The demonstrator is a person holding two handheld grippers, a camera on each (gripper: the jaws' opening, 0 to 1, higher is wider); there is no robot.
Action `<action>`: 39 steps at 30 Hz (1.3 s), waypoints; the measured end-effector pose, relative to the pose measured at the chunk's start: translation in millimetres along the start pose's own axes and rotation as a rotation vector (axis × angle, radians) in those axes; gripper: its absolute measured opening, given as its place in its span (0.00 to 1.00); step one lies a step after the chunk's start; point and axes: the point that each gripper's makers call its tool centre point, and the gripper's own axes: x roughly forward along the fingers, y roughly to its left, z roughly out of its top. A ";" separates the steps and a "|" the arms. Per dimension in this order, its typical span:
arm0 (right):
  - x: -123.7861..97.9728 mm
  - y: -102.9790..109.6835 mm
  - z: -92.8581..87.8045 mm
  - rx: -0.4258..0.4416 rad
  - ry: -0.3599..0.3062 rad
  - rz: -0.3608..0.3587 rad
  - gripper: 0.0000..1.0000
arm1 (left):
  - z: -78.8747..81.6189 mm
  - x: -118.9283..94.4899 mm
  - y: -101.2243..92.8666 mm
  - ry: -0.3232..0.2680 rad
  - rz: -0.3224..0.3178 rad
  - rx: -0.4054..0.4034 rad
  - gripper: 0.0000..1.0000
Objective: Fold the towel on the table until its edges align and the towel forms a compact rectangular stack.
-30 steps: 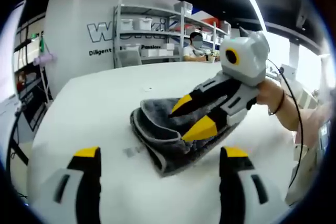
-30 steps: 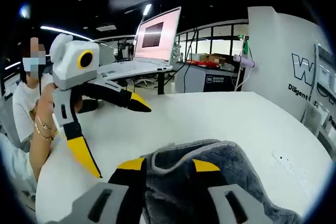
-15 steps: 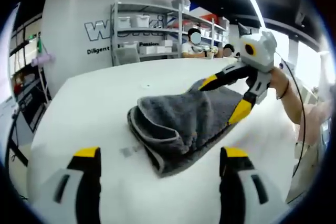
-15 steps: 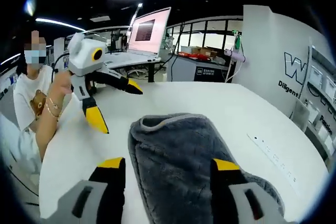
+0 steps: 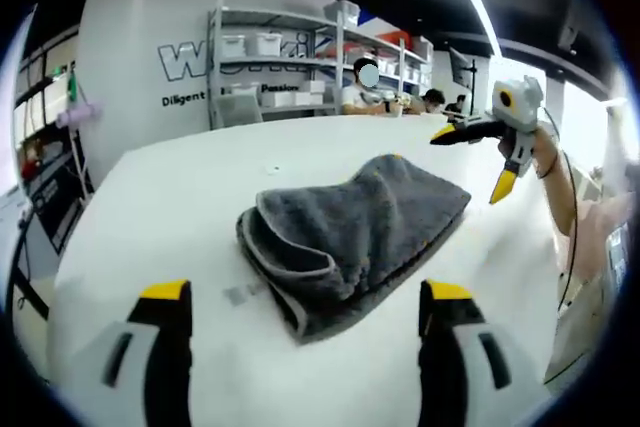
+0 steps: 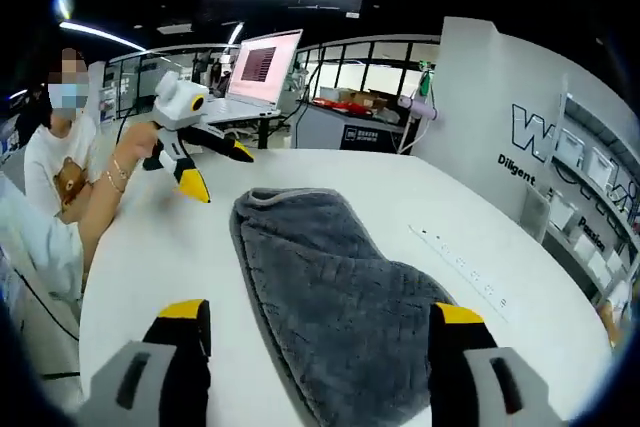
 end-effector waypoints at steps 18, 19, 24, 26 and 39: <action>-58.2 -62.7 -76.0 0.136 -0.011 -0.084 0.99 | 5.5 2.3 -1.2 -0.030 -0.002 -0.020 0.98; -58.8 -63.6 -80.2 0.137 -0.008 -0.081 0.99 | 5.3 3.0 -2.0 -0.029 -0.003 -0.021 0.98; -63.1 -70.0 -95.3 0.142 -0.011 -0.072 0.99 | 2.4 6.2 -3.2 -0.010 0.004 -0.011 0.98; -62.8 -70.1 -104.9 0.156 0.007 -0.070 0.99 | 1.1 7.7 -4.0 0.006 0.011 0.004 0.98; -80.9 -75.1 -115.8 0.158 0.002 -0.131 0.98 | 9.3 8.8 -16.2 -0.007 -0.003 0.065 0.93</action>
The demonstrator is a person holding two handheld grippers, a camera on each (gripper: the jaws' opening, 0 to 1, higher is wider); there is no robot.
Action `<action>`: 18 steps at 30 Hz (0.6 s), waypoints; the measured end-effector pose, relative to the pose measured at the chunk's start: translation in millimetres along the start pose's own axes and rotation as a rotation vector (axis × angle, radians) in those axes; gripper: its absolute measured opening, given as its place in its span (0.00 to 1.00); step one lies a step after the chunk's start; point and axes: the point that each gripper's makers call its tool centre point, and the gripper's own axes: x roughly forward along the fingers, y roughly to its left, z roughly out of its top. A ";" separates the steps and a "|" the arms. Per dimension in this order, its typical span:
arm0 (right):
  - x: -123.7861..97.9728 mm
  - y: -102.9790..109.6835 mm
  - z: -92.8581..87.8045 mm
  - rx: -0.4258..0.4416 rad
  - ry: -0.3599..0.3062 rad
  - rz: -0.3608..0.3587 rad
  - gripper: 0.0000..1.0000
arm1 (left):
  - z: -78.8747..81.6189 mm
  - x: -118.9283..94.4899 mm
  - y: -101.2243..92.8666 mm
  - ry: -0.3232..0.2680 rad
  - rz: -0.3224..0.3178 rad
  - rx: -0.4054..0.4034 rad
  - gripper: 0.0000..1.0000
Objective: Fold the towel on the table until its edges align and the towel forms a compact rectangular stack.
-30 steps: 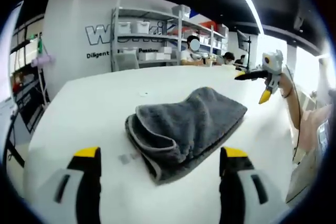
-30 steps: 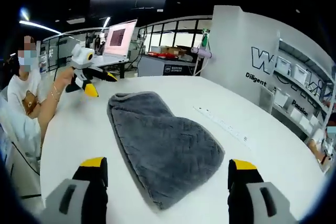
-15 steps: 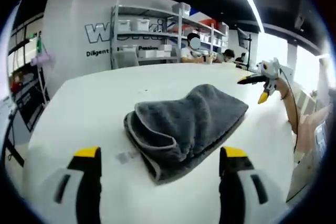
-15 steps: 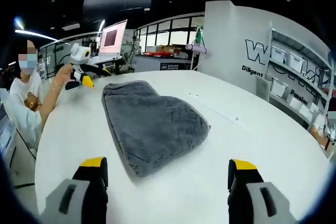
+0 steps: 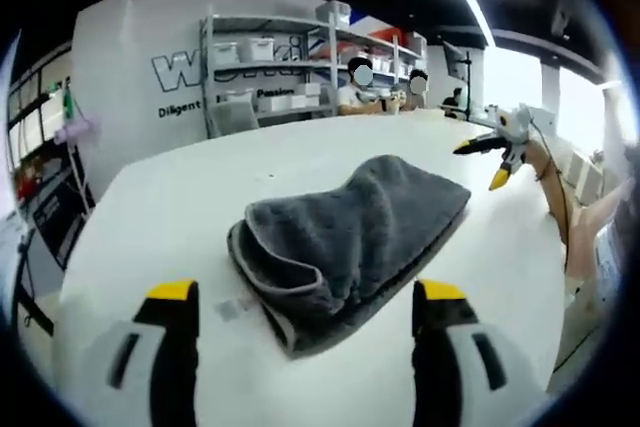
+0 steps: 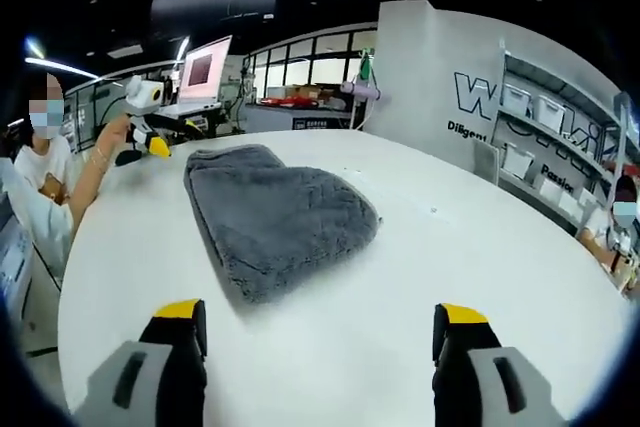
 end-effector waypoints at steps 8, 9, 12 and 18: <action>-4.7 3.6 7.5 0.002 -0.029 0.007 0.98 | 0.1 3.4 2.8 -0.003 0.010 -0.008 0.93; -5.3 3.9 8.6 0.002 -0.034 0.008 0.98 | -1.4 5.6 2.7 0.003 0.005 -0.012 0.92; -6.0 4.8 10.3 0.005 -0.043 0.014 0.97 | -3.0 9.4 0.9 0.019 0.003 0.001 0.92; -9.2 9.4 14.8 0.010 -0.068 0.026 0.95 | 13.4 12.3 -6.9 -0.048 -0.013 0.005 0.86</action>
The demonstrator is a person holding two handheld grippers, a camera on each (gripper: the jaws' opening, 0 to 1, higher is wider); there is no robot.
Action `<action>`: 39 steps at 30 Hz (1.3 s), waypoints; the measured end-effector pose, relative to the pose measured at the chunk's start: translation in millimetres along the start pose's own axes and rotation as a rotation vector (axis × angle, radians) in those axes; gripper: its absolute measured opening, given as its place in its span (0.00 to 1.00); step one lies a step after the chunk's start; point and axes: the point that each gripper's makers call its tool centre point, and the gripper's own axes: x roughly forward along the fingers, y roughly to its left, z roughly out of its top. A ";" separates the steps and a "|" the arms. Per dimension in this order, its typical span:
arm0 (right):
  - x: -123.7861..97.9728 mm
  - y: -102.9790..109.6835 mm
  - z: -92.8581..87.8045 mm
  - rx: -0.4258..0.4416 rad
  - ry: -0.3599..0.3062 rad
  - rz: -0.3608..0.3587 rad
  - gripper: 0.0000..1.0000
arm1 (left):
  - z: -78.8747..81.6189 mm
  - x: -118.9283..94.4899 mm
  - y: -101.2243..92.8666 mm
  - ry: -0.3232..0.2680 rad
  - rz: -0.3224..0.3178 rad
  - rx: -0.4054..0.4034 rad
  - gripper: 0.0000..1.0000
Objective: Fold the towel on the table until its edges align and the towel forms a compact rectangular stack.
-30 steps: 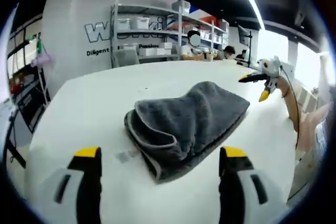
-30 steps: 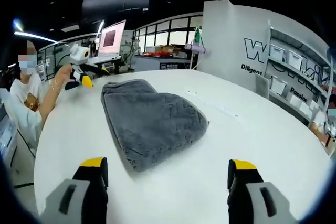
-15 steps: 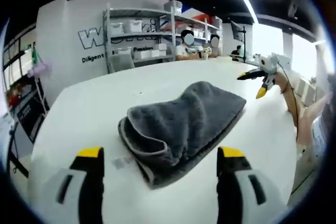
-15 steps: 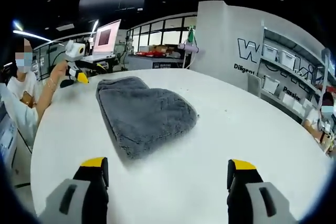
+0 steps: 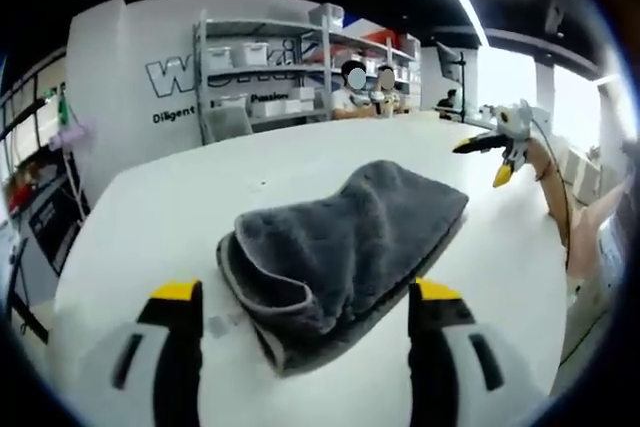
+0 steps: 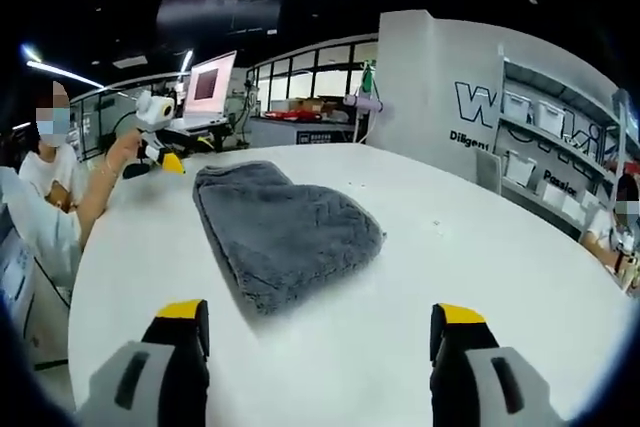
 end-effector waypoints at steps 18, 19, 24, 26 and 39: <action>4.3 2.9 -0.7 0.012 0.007 0.011 0.91 | 4.1 28.3 5.0 -0.062 0.042 -0.097 0.63; 4.5 3.1 -0.9 0.011 0.008 0.011 0.91 | 2.6 30.3 4.5 -0.059 0.042 -0.102 0.63; 6.2 7.0 -1.4 0.010 0.012 0.021 0.91 | -9.9 42.1 1.7 -0.008 0.044 -0.121 0.60; 7.6 8.1 -1.9 0.007 0.015 0.026 0.90 | -12.6 44.1 2.4 0.005 0.048 -0.115 0.58; 8.6 11.2 -3.5 -0.008 0.028 0.032 0.89 | -23.4 40.4 24.3 0.028 0.095 -0.164 0.29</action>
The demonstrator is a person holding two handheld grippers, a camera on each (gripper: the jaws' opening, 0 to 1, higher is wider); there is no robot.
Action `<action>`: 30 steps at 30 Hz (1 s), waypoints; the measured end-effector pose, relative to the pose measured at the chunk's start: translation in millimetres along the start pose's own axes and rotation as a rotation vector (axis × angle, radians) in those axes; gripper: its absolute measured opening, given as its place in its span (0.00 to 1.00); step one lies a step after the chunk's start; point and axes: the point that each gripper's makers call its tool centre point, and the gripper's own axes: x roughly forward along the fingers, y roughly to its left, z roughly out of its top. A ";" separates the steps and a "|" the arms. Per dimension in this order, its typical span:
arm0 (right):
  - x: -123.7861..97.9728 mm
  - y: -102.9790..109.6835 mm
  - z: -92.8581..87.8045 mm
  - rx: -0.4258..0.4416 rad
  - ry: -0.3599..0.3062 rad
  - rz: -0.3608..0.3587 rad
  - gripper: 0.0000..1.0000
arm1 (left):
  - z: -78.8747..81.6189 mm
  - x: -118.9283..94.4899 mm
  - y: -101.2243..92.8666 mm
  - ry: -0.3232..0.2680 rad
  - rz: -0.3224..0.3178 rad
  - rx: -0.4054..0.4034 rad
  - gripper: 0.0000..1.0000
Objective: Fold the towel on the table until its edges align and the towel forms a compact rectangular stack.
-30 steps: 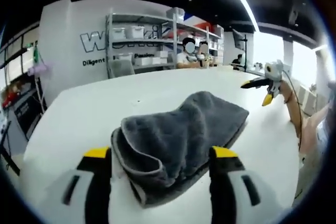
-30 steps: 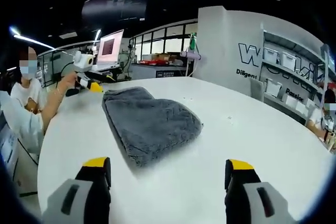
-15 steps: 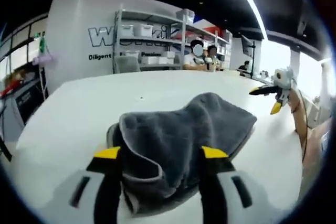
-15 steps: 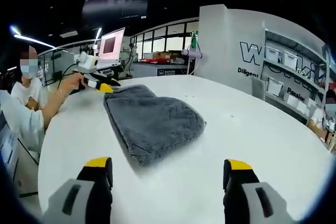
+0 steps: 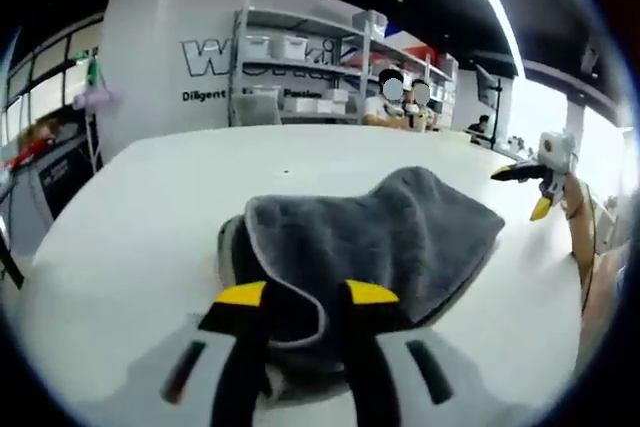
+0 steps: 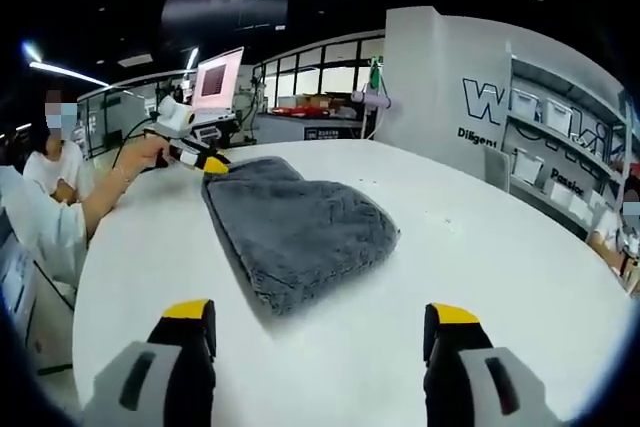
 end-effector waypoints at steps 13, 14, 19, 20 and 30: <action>0.6 3.4 -2.3 -0.010 0.011 0.002 0.89 | 5.1 -6.7 6.3 -0.020 0.003 -0.041 0.05; 0.7 3.5 -2.6 -0.010 0.012 0.002 0.89 | 6.3 -8.1 4.9 -0.028 -0.003 -0.051 0.05; 1.0 3.1 -2.5 -0.011 0.013 0.002 0.89 | 18.2 -15.3 0.7 -0.098 -0.048 -0.137 0.05; 1.0 2.9 -2.4 -0.010 0.012 0.001 0.89 | 19.9 -16.7 -0.4 -0.109 -0.057 -0.149 0.05; 1.7 1.1 -4.5 -0.008 0.021 -0.001 0.89 | 35.3 -41.2 11.0 -0.200 -0.058 -0.228 0.05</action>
